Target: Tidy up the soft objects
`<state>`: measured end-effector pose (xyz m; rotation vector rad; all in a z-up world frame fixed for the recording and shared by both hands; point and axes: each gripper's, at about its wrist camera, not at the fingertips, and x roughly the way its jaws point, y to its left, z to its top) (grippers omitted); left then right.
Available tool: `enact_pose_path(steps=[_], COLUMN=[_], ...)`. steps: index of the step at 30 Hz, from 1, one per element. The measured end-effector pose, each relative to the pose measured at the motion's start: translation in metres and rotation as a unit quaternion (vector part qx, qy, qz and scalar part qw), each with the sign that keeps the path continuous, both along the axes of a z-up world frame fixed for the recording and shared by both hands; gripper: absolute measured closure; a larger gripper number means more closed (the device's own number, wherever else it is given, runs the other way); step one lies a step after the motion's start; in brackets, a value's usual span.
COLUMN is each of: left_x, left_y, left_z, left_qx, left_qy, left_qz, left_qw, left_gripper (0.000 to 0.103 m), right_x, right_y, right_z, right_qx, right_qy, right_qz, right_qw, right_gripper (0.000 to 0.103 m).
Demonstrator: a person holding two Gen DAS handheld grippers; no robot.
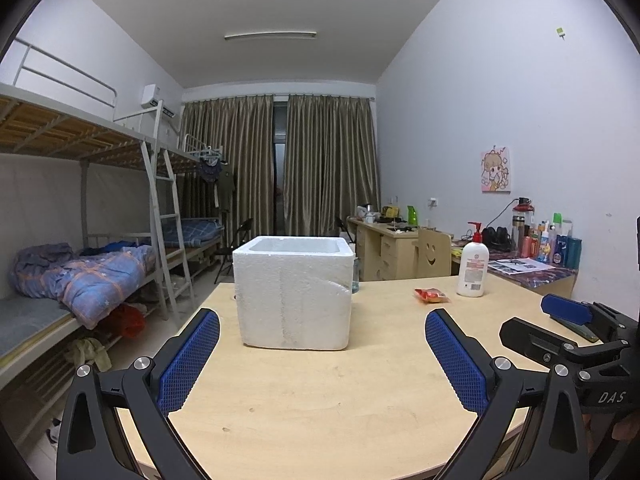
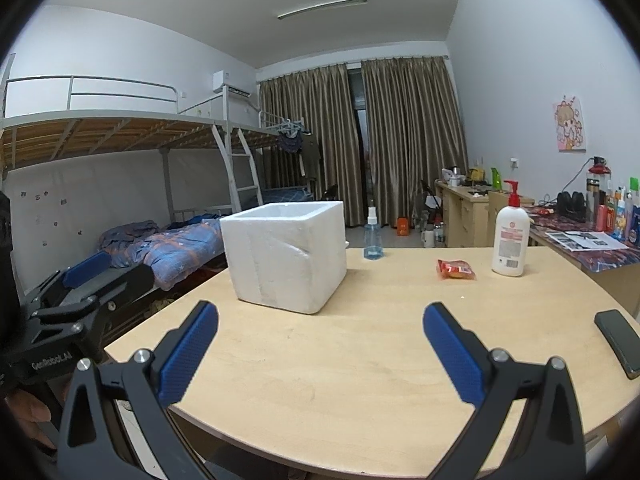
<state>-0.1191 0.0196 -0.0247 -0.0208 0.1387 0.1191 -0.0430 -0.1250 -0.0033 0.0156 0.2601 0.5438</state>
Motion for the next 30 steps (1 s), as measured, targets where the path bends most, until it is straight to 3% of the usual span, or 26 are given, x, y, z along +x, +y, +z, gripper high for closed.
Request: enact_pose_path(steps=[30], left_x=[-0.0058], left_y=[0.001], left_z=[-0.0005], left_qx=[-0.006], left_qy=[0.009], left_qz=[0.004], left_qw=[0.9999], left_gripper=[0.0], right_x=[-0.0031], right_y=[0.0052], right_z=[-0.0024], right_qx=[-0.01], right_qy=[0.0], right_qz=[0.002], right_qw=[1.0], right_gripper=[0.0])
